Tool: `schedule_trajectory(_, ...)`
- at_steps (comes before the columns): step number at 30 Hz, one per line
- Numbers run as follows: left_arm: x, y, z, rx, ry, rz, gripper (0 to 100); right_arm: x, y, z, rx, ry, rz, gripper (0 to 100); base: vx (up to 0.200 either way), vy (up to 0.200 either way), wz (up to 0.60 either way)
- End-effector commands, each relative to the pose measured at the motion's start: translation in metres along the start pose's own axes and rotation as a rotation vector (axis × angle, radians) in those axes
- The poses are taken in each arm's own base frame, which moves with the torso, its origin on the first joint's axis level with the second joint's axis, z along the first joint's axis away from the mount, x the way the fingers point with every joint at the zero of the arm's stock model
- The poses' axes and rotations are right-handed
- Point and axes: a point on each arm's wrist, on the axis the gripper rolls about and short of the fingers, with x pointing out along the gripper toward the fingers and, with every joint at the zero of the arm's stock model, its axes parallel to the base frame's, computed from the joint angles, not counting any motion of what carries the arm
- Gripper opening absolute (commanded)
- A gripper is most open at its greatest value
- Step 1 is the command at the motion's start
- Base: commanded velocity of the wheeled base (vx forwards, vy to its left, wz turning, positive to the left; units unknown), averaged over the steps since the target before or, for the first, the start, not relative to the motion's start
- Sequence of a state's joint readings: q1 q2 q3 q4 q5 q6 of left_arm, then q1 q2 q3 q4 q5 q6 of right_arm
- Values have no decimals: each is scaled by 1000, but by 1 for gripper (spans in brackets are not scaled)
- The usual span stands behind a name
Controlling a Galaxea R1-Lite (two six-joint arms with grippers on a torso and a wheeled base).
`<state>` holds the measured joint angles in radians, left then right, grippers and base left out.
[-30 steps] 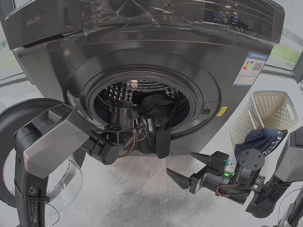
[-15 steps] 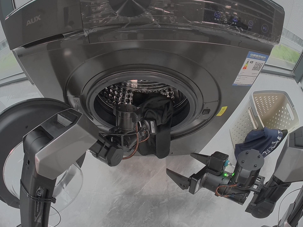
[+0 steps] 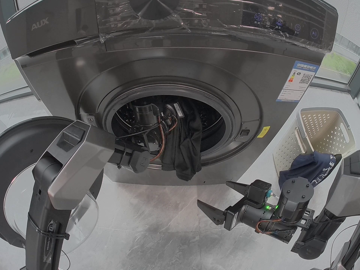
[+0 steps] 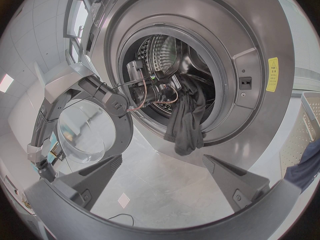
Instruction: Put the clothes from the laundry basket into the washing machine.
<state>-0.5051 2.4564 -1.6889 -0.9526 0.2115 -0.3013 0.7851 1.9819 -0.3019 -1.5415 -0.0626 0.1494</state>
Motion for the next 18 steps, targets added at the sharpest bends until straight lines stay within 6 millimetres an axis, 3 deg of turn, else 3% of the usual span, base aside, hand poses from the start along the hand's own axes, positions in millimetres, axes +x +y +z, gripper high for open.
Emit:
schedule_trajectory(1,8,8,1,-10,-40,29,0,0,1,0,1,0,2,100,0,0,0)
schedule_trajectory(3,4,10,-6,0,-5,39,0,1,0,-1,1,1,1,100,0,0,0)
schedule_trajectory(4,-1,9,-11,7,24,40,100,1,0,0,1,1,0,100,0,0,0)
schedule_trajectory(11,-27,-6,-10,25,159,19,100,1,0,-1,-1,1,1,100,0,0,0)
schedule_trajectory(18,-59,-6,-40,56,351,-20,100,1,2,-2,-1,7,8,100,0,0,0)
